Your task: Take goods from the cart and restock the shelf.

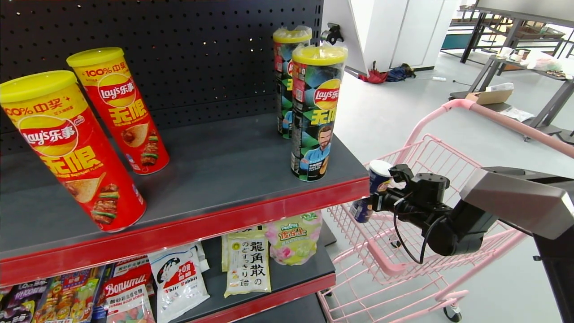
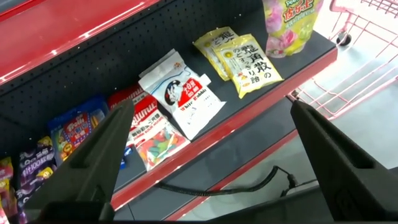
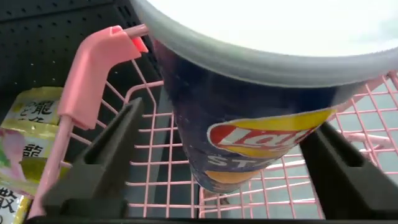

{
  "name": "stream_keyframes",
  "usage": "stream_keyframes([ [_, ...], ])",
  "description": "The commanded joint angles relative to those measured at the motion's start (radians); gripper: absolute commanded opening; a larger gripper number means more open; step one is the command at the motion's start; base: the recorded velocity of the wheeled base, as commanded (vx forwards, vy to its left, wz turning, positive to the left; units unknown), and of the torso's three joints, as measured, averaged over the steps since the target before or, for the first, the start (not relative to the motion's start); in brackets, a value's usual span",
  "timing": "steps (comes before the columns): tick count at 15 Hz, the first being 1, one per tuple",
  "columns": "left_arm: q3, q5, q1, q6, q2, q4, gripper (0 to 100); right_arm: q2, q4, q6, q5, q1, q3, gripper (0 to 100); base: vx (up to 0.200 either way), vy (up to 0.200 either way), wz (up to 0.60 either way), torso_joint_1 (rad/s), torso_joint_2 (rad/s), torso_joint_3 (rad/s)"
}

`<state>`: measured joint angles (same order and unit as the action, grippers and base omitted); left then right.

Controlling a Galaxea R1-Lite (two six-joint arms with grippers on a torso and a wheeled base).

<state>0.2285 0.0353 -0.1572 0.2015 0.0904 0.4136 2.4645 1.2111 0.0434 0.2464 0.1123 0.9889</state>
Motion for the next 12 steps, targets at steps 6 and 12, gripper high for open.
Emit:
stream_keyframes([
  [6,0.0,0.0,-0.001,-0.001,0.002,0.001,100,-0.036,0.008,0.0,-0.006,-0.002,-0.047,0,0.0,0.0,0.0,0.0,0.0,0.0],
  [12,-0.001,0.009,-0.001,-0.002,0.002,-0.003,100,-0.559,-0.122,-0.017,-0.065,-0.028,-0.342,0,0.0,0.0,0.0,0.0,0.0,0.0],
])
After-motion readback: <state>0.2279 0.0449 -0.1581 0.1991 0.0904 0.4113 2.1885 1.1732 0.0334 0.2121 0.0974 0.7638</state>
